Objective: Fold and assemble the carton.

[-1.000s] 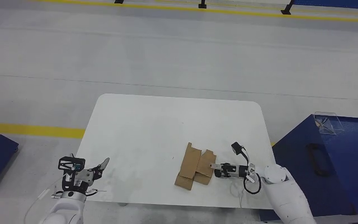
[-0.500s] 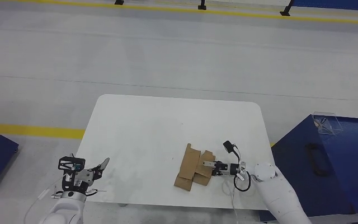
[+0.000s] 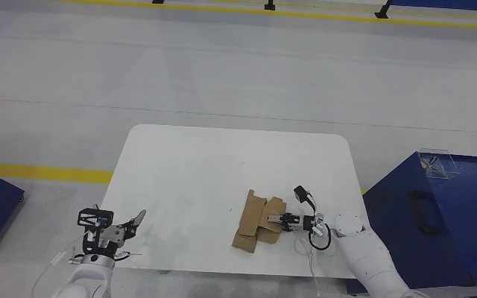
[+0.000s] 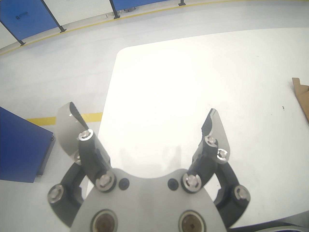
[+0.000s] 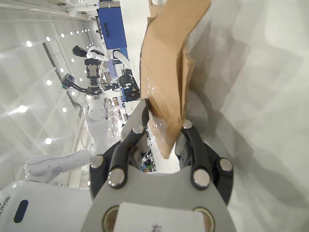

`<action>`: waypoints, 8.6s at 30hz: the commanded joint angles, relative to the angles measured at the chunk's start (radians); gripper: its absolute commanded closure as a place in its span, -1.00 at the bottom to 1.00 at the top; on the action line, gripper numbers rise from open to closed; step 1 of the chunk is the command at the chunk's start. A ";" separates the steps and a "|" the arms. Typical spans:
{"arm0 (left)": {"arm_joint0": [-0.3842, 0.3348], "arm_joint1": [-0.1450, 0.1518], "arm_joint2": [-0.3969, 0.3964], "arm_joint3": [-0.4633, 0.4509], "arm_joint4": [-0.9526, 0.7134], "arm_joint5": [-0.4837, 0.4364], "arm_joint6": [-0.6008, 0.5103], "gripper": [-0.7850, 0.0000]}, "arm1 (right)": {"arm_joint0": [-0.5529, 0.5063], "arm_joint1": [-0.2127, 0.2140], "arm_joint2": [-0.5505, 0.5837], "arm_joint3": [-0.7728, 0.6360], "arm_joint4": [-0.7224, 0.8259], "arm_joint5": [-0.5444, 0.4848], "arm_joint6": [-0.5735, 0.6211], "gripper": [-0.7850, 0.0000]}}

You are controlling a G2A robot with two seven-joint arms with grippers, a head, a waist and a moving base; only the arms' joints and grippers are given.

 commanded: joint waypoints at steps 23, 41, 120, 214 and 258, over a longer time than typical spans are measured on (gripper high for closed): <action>0.000 0.000 0.000 0.000 0.000 0.000 0.000 -1.00 | 0.037 0.056 0.145 -1.172 0.091 0.246 0.049 1.00; 0.000 0.000 0.000 0.000 0.000 0.000 0.000 -1.00 | 0.038 0.058 0.140 -1.207 0.106 0.303 0.018 1.00; 0.000 0.000 0.000 0.000 0.000 0.000 0.000 -1.00 | -0.094 -0.044 0.205 -0.895 0.500 0.139 0.254 1.00; 0.000 0.000 0.000 0.000 0.000 0.000 0.000 -1.00 | -0.289 0.137 0.189 -1.066 0.533 0.026 0.021 1.00; 0.000 0.000 0.000 0.000 0.000 0.000 0.000 -1.00 | -0.208 0.075 0.163 -0.918 0.848 0.454 0.153 1.00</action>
